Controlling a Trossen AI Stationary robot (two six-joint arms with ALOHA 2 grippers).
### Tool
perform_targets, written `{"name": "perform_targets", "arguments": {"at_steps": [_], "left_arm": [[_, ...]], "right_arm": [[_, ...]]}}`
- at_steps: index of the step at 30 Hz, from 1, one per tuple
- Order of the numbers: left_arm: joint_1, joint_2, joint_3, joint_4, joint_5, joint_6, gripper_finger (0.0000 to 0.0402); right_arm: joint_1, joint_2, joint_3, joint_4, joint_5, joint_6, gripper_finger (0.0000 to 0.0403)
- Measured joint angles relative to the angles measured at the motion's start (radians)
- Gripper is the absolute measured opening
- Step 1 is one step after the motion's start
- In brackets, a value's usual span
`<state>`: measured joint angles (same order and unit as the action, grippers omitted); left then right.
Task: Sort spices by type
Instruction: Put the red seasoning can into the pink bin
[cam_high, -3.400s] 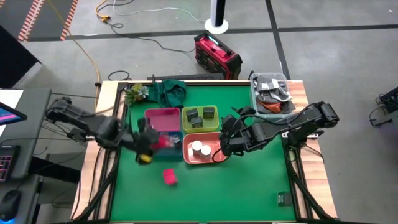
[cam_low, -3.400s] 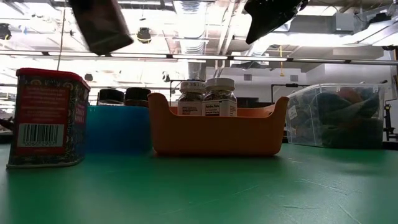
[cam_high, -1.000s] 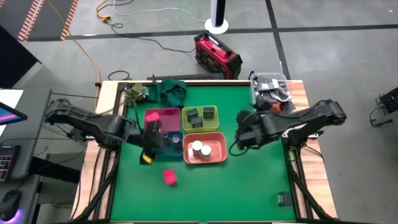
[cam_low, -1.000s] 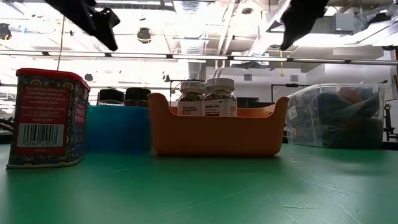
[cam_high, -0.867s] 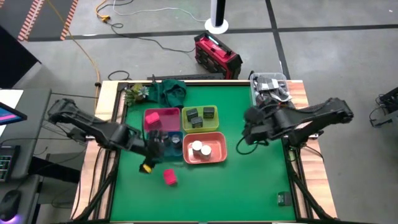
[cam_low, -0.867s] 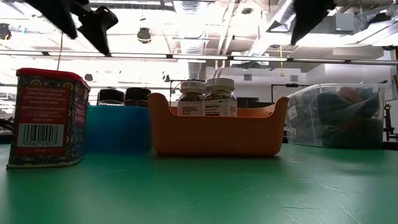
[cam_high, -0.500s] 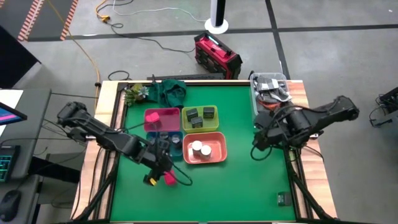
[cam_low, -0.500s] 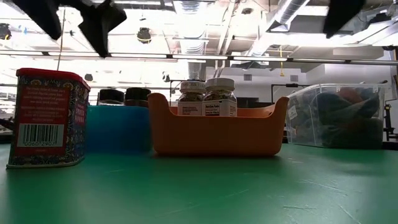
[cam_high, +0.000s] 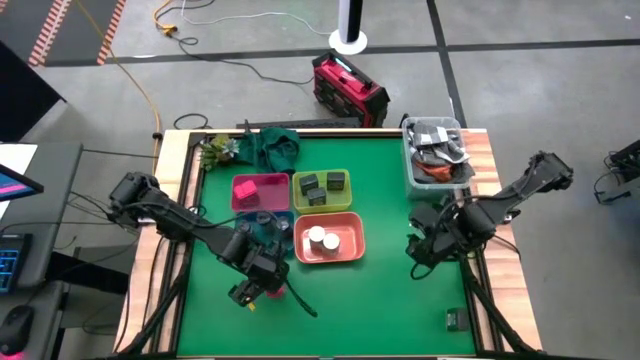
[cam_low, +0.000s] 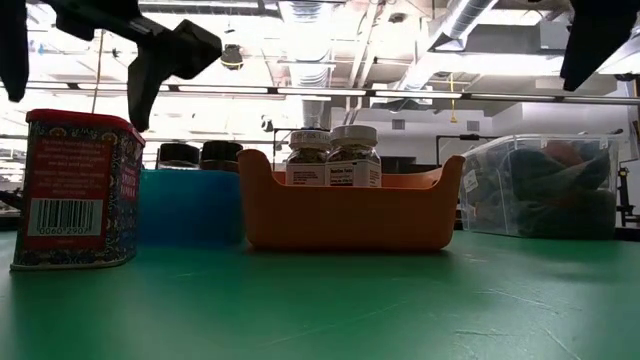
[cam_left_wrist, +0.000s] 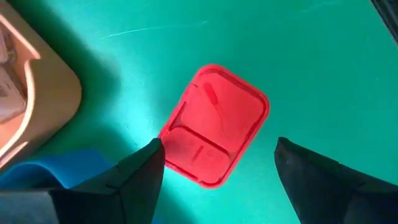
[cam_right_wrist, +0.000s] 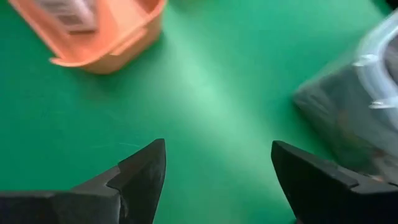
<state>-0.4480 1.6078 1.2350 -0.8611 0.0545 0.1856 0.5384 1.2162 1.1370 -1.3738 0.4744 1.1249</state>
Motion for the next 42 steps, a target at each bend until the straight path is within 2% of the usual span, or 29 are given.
{"name": "perform_targets", "arguments": {"at_steps": [10,21,32,42], "left_arm": [[0.004,-0.002,0.000,0.018,-0.016,0.066,0.0291],[0.004,-0.002,0.000,0.027,-0.023,0.217,0.0291],[-0.002,0.000,0.087,-0.002,0.005,0.229,0.0291],[-0.009,0.133,0.130,-0.074,0.009,0.271,0.0291]], "right_arm": [[0.064,0.048,0.000,0.052,0.017,0.104,0.0317],[0.047,0.161,0.000,0.098,0.017,0.072,0.0317],[0.048,0.166,0.000,0.166,0.017,0.072,0.0317],[0.048,0.166,0.000,0.187,0.021,0.071,0.0317]]}}
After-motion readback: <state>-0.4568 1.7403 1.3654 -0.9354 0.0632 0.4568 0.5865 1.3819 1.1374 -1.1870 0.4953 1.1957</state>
